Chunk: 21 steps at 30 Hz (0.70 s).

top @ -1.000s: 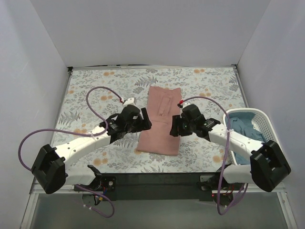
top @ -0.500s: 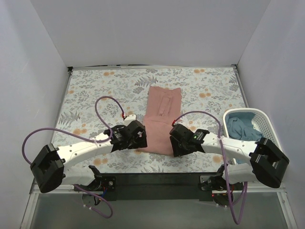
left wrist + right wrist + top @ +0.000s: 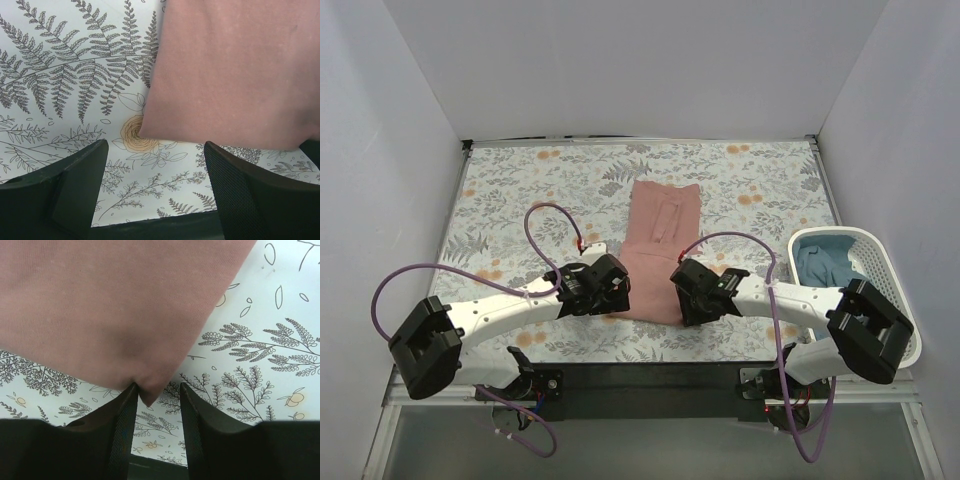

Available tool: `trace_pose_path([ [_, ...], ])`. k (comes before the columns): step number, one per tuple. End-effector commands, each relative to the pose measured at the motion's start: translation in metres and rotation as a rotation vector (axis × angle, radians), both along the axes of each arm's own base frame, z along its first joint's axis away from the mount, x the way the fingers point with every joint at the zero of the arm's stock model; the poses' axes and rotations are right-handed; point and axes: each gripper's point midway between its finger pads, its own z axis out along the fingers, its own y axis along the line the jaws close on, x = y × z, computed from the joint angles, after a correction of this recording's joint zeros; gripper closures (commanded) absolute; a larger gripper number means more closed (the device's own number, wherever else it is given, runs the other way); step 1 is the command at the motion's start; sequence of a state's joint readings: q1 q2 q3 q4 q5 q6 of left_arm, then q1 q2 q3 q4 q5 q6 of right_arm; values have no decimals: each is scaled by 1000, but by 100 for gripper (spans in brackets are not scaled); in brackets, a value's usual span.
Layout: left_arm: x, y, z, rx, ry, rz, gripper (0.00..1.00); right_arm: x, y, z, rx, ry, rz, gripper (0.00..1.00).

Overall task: Fold and stack the t-shirts
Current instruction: Fold the tshirt

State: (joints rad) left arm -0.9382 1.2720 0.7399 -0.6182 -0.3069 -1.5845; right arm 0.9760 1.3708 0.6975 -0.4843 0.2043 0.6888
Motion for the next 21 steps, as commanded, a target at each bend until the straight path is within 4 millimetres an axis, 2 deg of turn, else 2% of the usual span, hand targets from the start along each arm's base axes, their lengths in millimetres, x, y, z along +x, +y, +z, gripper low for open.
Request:
trace_pose_path([
  [1, 4, 0, 3, -1, -18, 23, 24, -15, -3, -14, -22, 63, -7, 55],
  [8, 3, -3, 1, 10, 2, 15, 24, -41, -26, -29, -120, 157, -3, 66],
  [11, 0, -5, -2, 14, 26, 8, 24, -51, -38, -35, -154, 183, -1, 78],
  [12, 0, -6, -3, 12, 31, 12, 24, -52, -42, -37, -162, 184, -3, 85],
  [15, -1, -6, -6, 19, 46, 12, 24, -49, -46, -34, -170, 157, -8, 99],
  [21, 2, -7, -8, 53, 59, 34, 23, -46, -47, -35, -183, 145, 4, 99],
])
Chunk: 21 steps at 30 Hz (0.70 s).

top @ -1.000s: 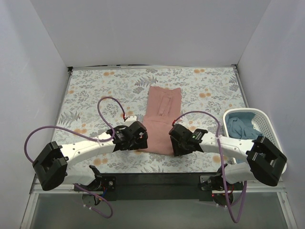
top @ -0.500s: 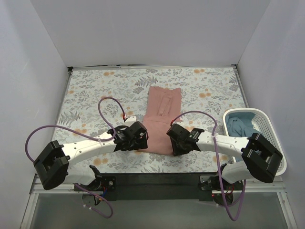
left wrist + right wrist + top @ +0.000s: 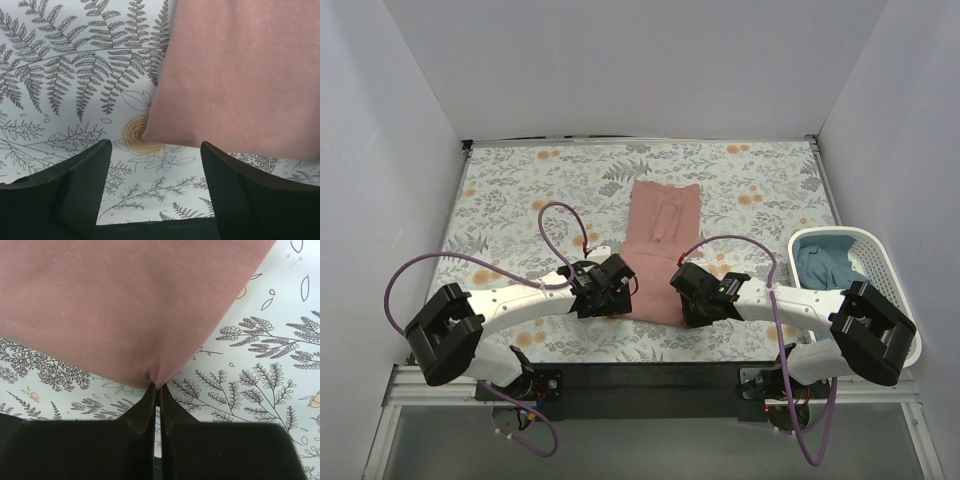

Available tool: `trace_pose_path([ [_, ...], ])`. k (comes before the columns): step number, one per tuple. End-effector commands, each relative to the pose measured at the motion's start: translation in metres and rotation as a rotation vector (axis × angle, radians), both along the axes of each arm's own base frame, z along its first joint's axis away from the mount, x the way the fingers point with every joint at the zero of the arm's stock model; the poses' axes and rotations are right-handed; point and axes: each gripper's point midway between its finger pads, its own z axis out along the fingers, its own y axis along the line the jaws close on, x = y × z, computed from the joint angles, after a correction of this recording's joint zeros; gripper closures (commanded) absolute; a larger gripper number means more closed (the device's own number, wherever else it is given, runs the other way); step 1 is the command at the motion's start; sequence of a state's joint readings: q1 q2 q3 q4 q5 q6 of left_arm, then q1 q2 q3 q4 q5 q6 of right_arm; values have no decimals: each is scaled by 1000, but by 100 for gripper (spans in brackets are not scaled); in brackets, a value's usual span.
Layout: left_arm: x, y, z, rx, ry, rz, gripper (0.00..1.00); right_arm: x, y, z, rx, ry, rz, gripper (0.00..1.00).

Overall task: Fold and stack the t-shirts
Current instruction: Fold the tshirt

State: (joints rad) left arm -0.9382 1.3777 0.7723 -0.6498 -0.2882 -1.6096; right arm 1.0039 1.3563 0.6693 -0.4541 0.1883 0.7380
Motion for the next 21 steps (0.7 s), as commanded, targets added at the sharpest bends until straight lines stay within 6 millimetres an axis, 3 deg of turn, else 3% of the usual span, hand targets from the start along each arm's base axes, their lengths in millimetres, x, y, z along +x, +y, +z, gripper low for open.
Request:
trace_pose_path([
  [1, 8, -7, 10, -1, -19, 22, 31, -35, -53, -31, -218, 126, 22, 99],
  [3, 10, -7, 8, 10, -15, 35, 42, -34, -53, -30, -217, 116, 23, 99],
  [8, 10, -9, 0, 31, 7, 25, 53, -33, -54, -29, -211, 105, 23, 99],
  [17, -3, -11, -27, 72, 107, -1, 55, -31, -53, -29, -214, 99, 24, 99],
  [21, -12, -9, -38, 84, 159, -5, 67, -29, -53, -27, -206, 81, 24, 99],
])
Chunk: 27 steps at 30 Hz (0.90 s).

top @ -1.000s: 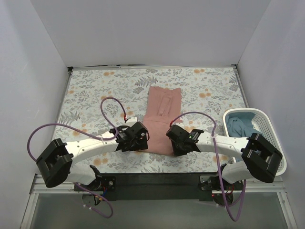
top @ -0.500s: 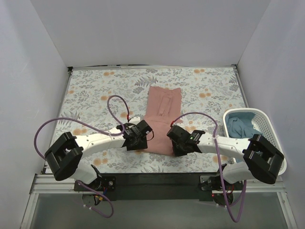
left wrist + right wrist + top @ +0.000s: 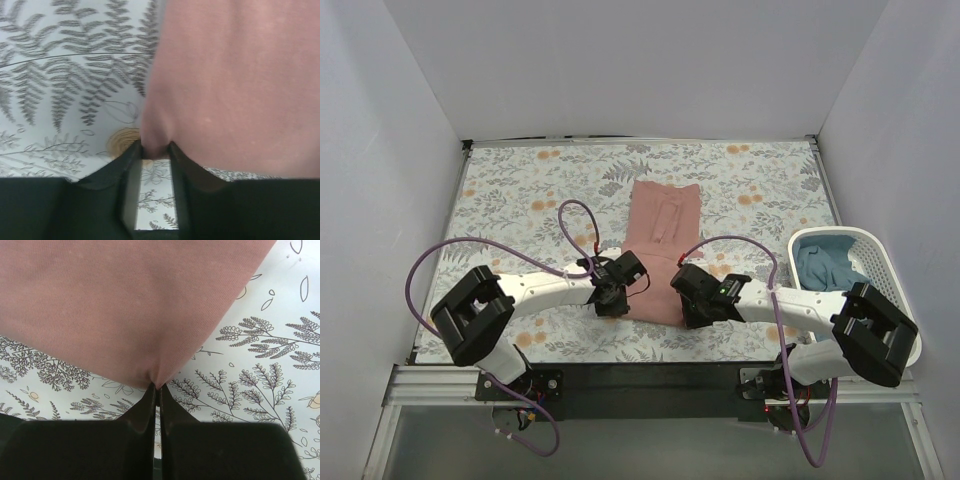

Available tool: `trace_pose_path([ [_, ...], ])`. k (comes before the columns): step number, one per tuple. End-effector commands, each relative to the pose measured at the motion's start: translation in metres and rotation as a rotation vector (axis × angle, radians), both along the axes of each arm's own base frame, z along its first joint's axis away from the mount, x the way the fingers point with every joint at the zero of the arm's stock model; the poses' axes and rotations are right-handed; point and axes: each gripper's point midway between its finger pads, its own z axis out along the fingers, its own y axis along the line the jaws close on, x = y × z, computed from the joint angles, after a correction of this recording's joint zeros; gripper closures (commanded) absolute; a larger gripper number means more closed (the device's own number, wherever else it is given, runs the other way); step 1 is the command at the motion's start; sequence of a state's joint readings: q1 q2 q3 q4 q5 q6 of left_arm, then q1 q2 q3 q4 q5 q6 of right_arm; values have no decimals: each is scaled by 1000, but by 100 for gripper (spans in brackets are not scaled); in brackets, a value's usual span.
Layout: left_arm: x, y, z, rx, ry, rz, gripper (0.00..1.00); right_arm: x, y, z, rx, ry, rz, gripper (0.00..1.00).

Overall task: Fold and stack the t-shirts
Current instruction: Fold the tshirt

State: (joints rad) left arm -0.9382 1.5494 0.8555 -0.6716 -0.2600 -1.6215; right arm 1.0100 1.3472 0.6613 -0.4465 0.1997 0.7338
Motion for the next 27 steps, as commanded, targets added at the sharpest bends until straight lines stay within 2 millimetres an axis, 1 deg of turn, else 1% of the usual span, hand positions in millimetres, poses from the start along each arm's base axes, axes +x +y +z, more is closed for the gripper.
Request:
trace_pose_path([
  [1, -15, 2, -17, 15, 76, -5, 78, -29, -53, -26, -205, 92, 15, 99],
  [3, -16, 3, -18, 14, 80, 1, 89, -27, -52, -24, -199, 81, 13, 99],
  [4, -16, 3, -17, 14, 84, 6, 100, -27, -52, -24, -200, 81, 18, 99],
  [7, -21, 6, -14, 16, 94, 8, 100, -27, -48, -20, -184, 83, 40, 99],
  [8, -23, 6, -12, 10, 100, 11, 100, -31, -46, -19, -170, 98, 55, 99],
  [10, -36, 11, -9, 11, 126, 7, 100, -36, -44, -14, -146, 115, 79, 99],
  [11, -43, 12, -7, 10, 139, 7, 100, -45, -43, -12, -130, 144, 101, 99],
  [12, -55, 10, -2, -5, 146, -20, 100, -49, -42, -7, -110, 151, 113, 99],
  [13, -73, 16, -1, 9, 205, -31, 100, -58, -46, -6, -113, 179, 122, 99],
  [14, -89, 16, 3, 13, 222, -64, 100, -74, -46, -6, -100, 232, 141, 99],
  [15, -103, 22, 7, 29, 246, -42, 100, -82, -45, -2, -76, 243, 150, 99],
  [16, -116, 22, 15, -1, 260, -51, 100, -91, -51, -1, -90, 261, 156, 99],
  [17, -133, 21, 19, -4, 276, -80, 100, -110, -50, 2, -60, 312, 172, 99],
  [18, -145, 24, 22, -4, 302, -53, 100, -119, -53, 3, -62, 334, 177, 99],
  [20, -174, 27, 26, -22, 348, -91, 100, -138, -60, 7, -64, 378, 195, 99],
  [21, -183, 29, 28, -20, 371, -96, 100, -142, -62, 9, -66, 393, 187, 99],
  [23, -189, 29, 34, -47, 375, -75, 100, -145, -63, 20, -52, 395, 201, 99],
  [24, -188, 28, 39, -60, 368, -75, 100, -142, -60, 25, -40, 375, 206, 99],
  [25, -184, 25, 45, -80, 345, -79, 100, -132, -48, 42, 2, 337, 215, 99],
  [26, -167, 12, 63, -141, 272, -77, 100, -126, -50, 49, -8, 318, 209, 99],
  [27, -159, 10, 70, -152, 243, -79, 100, -121, -48, 57, -3, 310, 205, 99],
])
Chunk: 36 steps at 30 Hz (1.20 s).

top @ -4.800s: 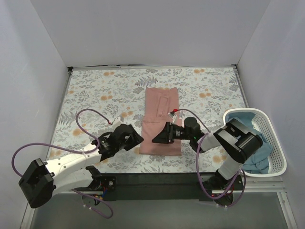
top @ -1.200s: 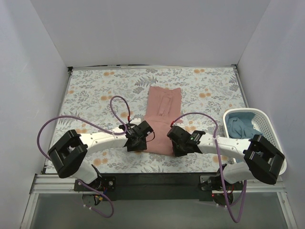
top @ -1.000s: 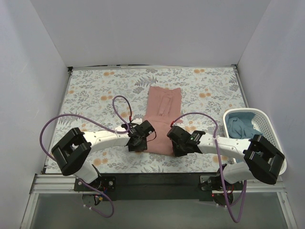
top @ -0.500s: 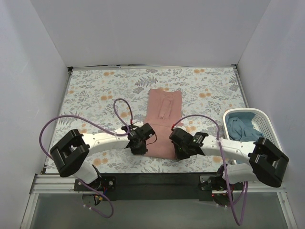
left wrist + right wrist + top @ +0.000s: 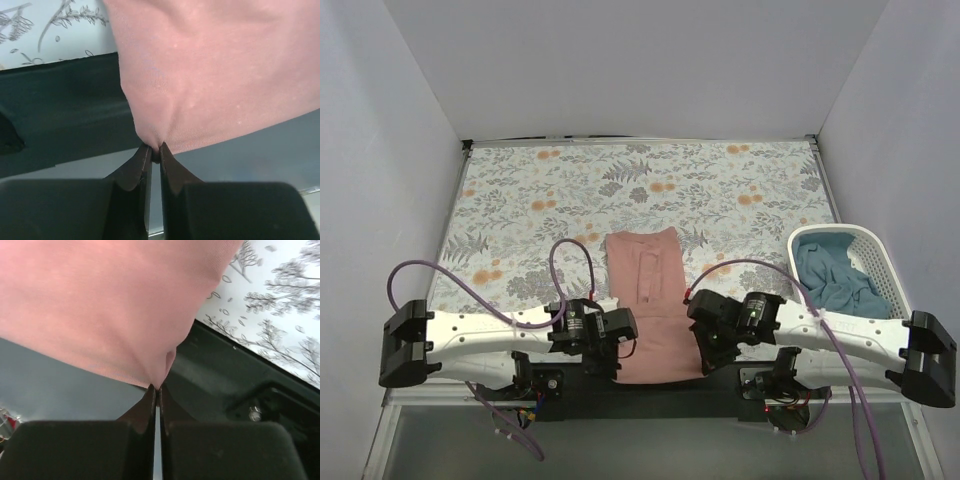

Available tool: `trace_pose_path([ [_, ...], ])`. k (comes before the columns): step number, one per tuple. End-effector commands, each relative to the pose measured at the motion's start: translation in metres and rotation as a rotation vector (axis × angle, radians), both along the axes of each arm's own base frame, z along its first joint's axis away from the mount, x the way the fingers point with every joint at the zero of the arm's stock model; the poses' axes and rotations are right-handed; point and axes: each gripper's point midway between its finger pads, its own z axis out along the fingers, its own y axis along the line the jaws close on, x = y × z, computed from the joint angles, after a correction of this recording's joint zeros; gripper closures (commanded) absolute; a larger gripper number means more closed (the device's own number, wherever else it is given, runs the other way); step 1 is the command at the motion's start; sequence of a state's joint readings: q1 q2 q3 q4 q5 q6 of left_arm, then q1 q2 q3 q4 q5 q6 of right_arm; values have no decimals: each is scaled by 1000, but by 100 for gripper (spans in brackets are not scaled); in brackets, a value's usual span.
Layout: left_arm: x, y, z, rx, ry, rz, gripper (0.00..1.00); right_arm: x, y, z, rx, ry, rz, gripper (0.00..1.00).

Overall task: Fold and stack the t-shirts
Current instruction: Fold the tshirt

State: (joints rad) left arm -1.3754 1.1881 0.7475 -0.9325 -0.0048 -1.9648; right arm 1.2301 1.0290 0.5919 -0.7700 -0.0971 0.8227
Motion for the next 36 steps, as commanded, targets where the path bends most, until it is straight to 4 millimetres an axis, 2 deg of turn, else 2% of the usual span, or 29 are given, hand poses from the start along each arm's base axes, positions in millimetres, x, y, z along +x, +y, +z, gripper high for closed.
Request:
trace_pose_path([
  [1, 23, 7, 33, -1, -61, 89, 100, 18, -5, 44, -24, -46, 6, 99],
  [2, 44, 2, 48, -33, -120, 96, 100, 30, -11, 49, -71, -59, -28, 99],
  [3, 54, 1, 56, -45, -147, 101, 100, 41, -7, 61, -62, -91, -40, 99],
  [4, 66, 0, 62, -59, -174, 105, 100, 55, 4, 83, -15, -144, -20, 99],
  [5, 85, 4, 68, -65, -207, 123, 100, 67, 7, 90, -12, -156, -41, 99],
  [6, 100, -3, 83, -107, -248, 131, 100, 76, 11, 97, 4, -176, -38, 99],
  [9, 138, -7, 109, -154, -340, 161, 100, 110, 18, 117, 30, -236, -34, 99],
  [15, 201, -5, 135, -166, -482, 198, 100, 174, 28, 151, 73, -319, -43, 99],
  [17, 220, -3, 137, -178, -485, 226, 100, 193, 30, 154, 73, -314, -57, 99],
  [18, 229, -5, 139, -194, -497, 234, 100, 203, 33, 164, 91, -345, -46, 99],
  [19, 235, -6, 140, -200, -501, 224, 100, 215, 31, 168, 93, -357, -63, 99],
  [21, 257, -5, 136, -221, -499, 250, 99, 232, 34, 163, 84, -340, -65, 99],
  [22, 264, -4, 133, -219, -498, 244, 99, 247, 33, 172, 98, -366, -71, 99],
  [23, 275, -2, 128, -224, -478, 259, 99, 257, 35, 162, 84, -336, -75, 99],
  [25, 294, 0, 126, -231, -491, 279, 99, 277, 36, 168, 102, -354, -76, 99],
  [27, 317, 0, 118, -252, -477, 273, 99, 293, 40, 156, 91, -329, -81, 99],
  [28, 324, 2, 114, -253, -471, 280, 99, 304, 41, 160, 104, -338, -89, 99],
  [29, 335, 9, 107, -242, -466, 295, 99, 312, 44, 147, 94, -308, -76, 99],
  [31, 353, 8, 85, -229, -431, 303, 99, 330, 42, 137, 87, -302, -95, 99],
  [33, 368, 12, 77, -235, -418, 318, 99, 351, 45, 121, 83, -286, -96, 99],
  [34, 375, 14, 62, -220, -394, 326, 99, 363, 43, 116, 88, -288, -106, 99],
  [36, 390, 17, 56, -225, -418, 344, 99, 384, 48, 102, 98, -280, -113, 99],
])
